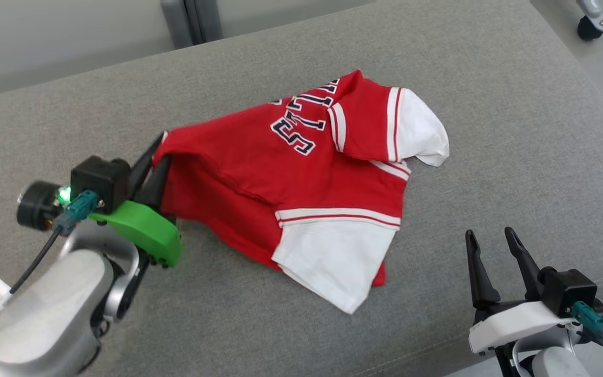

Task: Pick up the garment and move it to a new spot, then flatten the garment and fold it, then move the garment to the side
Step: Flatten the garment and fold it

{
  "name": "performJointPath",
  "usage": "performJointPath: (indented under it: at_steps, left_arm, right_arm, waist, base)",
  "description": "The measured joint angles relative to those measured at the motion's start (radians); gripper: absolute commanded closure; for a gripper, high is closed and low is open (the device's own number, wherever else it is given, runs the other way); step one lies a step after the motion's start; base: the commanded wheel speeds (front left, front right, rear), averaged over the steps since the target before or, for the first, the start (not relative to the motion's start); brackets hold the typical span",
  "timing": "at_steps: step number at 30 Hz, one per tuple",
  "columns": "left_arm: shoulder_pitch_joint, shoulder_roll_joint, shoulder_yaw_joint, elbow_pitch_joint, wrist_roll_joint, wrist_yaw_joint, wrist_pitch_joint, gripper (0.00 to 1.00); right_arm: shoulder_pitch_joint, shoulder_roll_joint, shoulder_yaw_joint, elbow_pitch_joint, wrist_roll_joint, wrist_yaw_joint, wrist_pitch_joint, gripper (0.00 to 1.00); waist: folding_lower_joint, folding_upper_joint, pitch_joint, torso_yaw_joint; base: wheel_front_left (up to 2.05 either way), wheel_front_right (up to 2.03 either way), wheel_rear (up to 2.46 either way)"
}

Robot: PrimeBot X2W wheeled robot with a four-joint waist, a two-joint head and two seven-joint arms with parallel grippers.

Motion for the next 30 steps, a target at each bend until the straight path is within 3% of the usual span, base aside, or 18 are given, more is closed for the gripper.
performJointPath:
  at_steps: [4, 6, 10, 14, 18, 24, 25, 26, 27, 30]
  left_arm:
    - [-0.095, 0.084, -0.063, -0.074, 0.194, 0.054, 0.048, 1.00]
    - [-0.098, 0.102, -0.088, -0.110, 0.239, 0.077, 0.064, 1.00]
    - [-0.005, 0.107, -0.115, -0.149, 0.253, 0.131, 0.048, 1.00]
    - [0.190, 0.055, -0.170, -0.129, 0.194, 0.167, -0.012, 1.00]
    - [0.303, -0.023, -0.195, -0.074, 0.114, 0.135, -0.072, 1.00]
    - [0.347, -0.133, -0.204, 0.050, 0.053, 0.038, -0.135, 1.00]
    - [0.350, -0.152, -0.207, 0.077, 0.049, 0.022, -0.141, 0.51]
    - [0.352, -0.166, -0.212, 0.102, 0.044, 0.004, -0.143, 0.10]
    - [0.355, -0.178, -0.212, 0.120, 0.036, -0.009, -0.144, 0.00]
    - [0.374, -0.214, -0.206, 0.171, -0.017, -0.047, -0.144, 0.00]
  right_arm:
    - [0.014, 0.000, -0.002, 0.004, 0.000, 0.000, 0.000, 0.00]
    - [0.021, 0.000, -0.012, 0.003, 0.000, 0.000, 0.000, 0.00]
    - [0.041, 0.000, -0.026, 0.003, -0.001, 0.000, 0.000, 0.00]
    - [0.057, 0.000, -0.034, 0.005, -0.009, 0.000, 0.000, 0.00]
    - [0.066, 0.000, -0.038, 0.006, -0.029, 0.000, 0.000, 0.00]
    - [0.066, 0.001, -0.041, 0.006, -0.052, 0.000, 0.000, 0.00]
    - [0.066, 0.000, -0.042, 0.006, -0.055, 0.000, 0.000, 0.00]
    - [0.066, 0.000, -0.042, 0.007, -0.057, 0.000, 0.000, 0.00]
    - [0.066, 0.000, -0.041, 0.008, -0.059, 0.000, 0.000, 0.00]
    - [0.066, 0.000, -0.036, 0.011, -0.060, 0.000, 0.000, 0.00]
  waist:
    - [0.0000, 0.0000, -0.019, 0.008]
    - [0.0000, 0.0000, -0.027, 0.014]
    - [0.0000, 0.0000, -0.037, 0.030]
    - [0.0000, 0.0000, -0.046, 0.059]
    - [0.0000, 0.0000, -0.052, 0.090]
    - [0.0000, 0.0000, -0.062, 0.137]
    - [0.0000, 0.0000, -0.064, 0.145]
    - [0.0000, 0.0000, -0.067, 0.152]
    - [0.0000, 0.0000, -0.069, 0.157]
    - [0.0000, 0.0000, -0.082, 0.167]
  base:
    - [0.00, 0.00, 0.00]
    - [0.00, 0.00, 0.00]
    - [0.00, 0.00, 0.00]
    - [0.00, 0.00, 0.00]
    - [0.00, 0.00, 0.00]
    - [0.00, 0.00, 0.00]
    - [0.00, 0.00, 0.00]
    - [0.00, 0.00, 0.00]
    - [0.00, 0.00, 0.00]
    - [0.00, 0.00, 0.00]
